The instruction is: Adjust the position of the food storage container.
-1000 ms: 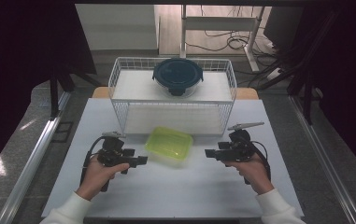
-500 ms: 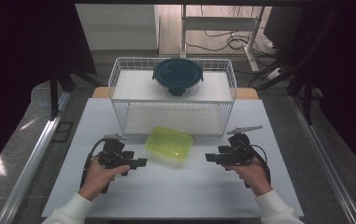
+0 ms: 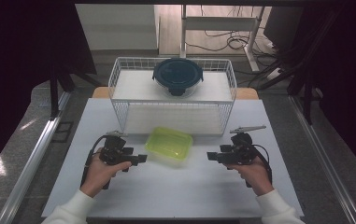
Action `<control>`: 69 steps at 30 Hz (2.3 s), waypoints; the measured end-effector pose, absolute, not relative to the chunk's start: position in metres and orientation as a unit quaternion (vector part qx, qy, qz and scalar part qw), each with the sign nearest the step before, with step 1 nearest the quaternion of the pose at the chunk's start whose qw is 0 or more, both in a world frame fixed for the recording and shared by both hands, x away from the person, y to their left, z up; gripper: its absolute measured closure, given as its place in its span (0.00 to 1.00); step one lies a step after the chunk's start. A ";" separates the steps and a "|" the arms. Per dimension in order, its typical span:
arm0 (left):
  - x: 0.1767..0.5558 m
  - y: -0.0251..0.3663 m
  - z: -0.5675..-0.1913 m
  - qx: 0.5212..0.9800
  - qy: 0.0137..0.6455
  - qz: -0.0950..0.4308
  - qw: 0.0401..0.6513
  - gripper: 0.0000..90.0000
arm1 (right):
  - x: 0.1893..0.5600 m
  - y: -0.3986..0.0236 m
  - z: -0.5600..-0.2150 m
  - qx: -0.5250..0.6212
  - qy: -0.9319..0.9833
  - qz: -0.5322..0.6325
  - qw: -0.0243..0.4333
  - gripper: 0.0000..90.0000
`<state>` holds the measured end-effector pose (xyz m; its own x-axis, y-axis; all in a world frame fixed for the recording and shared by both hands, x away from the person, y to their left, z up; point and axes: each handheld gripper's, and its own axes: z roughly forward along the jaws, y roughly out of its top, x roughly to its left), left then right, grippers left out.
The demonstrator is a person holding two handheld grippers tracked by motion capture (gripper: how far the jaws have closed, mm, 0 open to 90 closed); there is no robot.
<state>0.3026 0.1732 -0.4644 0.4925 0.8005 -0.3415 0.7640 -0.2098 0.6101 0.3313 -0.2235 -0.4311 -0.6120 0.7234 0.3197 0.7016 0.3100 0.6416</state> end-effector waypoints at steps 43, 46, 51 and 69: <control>0.402 0.141 -0.492 0.841 0.467 0.104 0.252 1.00 | 0.336 -0.234 -0.440 0.451 0.805 0.386 0.010 0.31; 0.403 0.139 -0.494 0.843 0.466 0.103 0.248 1.00 | 0.336 -0.234 -0.439 0.450 0.805 0.387 0.010 0.31; 0.403 0.139 -0.495 0.847 0.461 0.091 0.249 1.00 | 0.335 -0.233 -0.438 0.448 0.805 0.389 0.010 0.31; 0.389 0.100 -0.496 0.869 0.416 0.058 0.264 1.00 | 0.336 -0.240 -0.434 0.453 0.798 0.397 0.013 0.31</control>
